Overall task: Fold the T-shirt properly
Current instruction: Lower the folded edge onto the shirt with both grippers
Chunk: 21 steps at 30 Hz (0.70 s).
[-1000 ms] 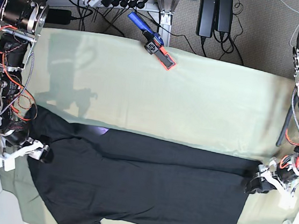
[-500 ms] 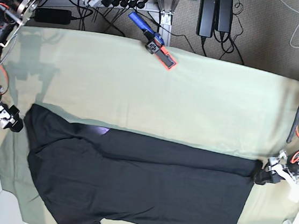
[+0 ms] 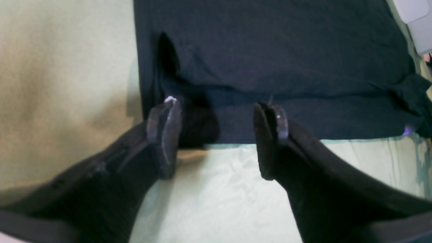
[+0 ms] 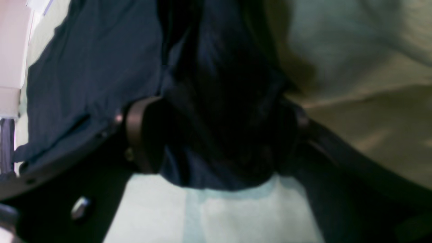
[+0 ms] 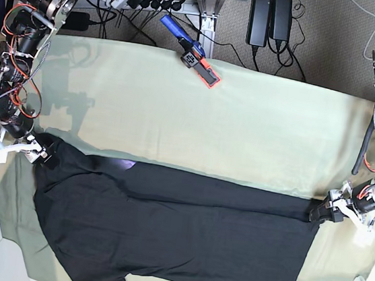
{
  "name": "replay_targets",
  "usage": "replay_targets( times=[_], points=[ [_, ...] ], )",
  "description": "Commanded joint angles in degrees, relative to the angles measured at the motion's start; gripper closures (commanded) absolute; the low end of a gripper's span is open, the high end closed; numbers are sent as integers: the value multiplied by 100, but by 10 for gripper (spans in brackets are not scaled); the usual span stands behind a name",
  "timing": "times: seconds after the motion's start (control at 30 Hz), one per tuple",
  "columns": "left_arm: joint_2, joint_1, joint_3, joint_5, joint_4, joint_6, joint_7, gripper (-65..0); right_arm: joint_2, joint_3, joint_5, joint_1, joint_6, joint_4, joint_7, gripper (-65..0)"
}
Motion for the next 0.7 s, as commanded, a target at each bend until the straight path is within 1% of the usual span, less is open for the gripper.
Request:
replay_targets(
  times=[0.0, 0.1, 0.27, 0.43, 0.47, 0.57, 0.67],
  points=[
    [-107, -153, -28, -140, 90, 0, -146, -378, 81, 7, 63, 118, 258, 24, 87, -448],
    [-109, -114, -28, -146, 90, 2, -177, -378, 72, 7, 66, 118, 258, 11, 111, -447],
    [-107, -96, -28, -149, 87, 4, -210, -378, 68, 7, 238, 184, 262, 15, 103, -447],
    [-90, -96, -28, -52, 87, 61, -501, -379, 70, 2, 232, 205, 267, 15, 103, -447],
    [-72, -96, -28, 37, 87, 149, -581, -379, 70, 2, 234, 197, 269, 15, 101, -447],
    [-20, -98, -28, 507, 87, 461, -986, -444, 72, 2, 234, 199, 275, 15, 15, -447],
    [79, -98, -28, 859, 87, 831, -1088, -452, 72, -2, 234, 195, 278, 15, 13, -447]
  ],
)
